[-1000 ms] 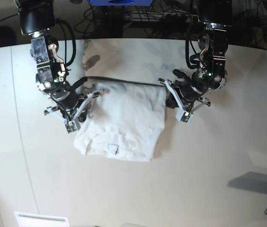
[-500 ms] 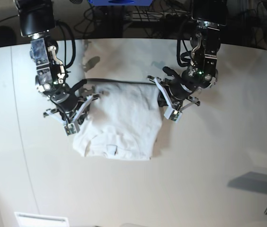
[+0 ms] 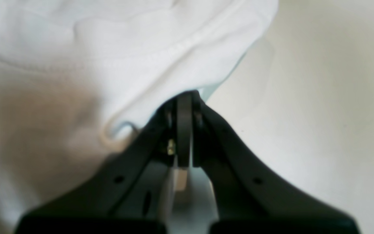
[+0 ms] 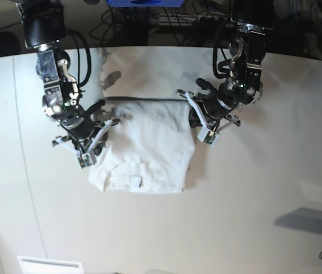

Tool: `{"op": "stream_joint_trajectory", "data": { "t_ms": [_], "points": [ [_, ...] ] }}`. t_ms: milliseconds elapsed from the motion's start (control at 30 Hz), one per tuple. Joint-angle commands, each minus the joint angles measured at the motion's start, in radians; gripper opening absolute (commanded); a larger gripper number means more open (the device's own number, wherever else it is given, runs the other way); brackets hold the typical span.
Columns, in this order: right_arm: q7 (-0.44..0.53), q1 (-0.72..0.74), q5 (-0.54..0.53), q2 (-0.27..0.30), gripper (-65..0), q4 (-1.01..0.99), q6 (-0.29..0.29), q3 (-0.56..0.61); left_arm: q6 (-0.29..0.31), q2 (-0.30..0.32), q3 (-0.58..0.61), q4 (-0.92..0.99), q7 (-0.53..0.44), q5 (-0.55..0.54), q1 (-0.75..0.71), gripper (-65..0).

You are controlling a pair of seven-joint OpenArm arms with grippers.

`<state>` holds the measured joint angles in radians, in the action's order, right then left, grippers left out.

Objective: Fold the T-shirt properly

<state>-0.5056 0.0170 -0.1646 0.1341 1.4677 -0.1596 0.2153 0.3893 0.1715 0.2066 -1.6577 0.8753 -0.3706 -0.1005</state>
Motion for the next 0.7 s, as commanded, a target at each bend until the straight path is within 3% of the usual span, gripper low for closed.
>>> {"op": "stream_joint_trajectory", "data": {
  "t_ms": [0, 300, 433, 667],
  "points": [
    [0.031, 0.028, -0.006, 0.002, -64.1, 0.015, -0.004, -0.004, 0.0, 0.0, 0.007, -0.016, 0.031, 0.003, -0.002, -65.0],
    [0.031, 0.047, -0.006, 0.0, -64.1, 0.011, -0.004, -0.004, 0.0, -0.002, 0.001, -0.074, 0.032, 0.003, -0.025, -65.0],
    [0.031, 0.044, -0.006, 0.002, -64.1, 0.011, -0.004, -0.004, -0.002, 0.027, -0.011, -0.078, 0.032, 0.012, -0.021, -65.0],
    [0.058, -0.015, -0.006, 0.022, -64.1, 0.093, -0.01, -0.099, 0.003, 0.058, -0.187, -0.097, 0.026, 0.012, -0.015, -65.0]
  ]
}}
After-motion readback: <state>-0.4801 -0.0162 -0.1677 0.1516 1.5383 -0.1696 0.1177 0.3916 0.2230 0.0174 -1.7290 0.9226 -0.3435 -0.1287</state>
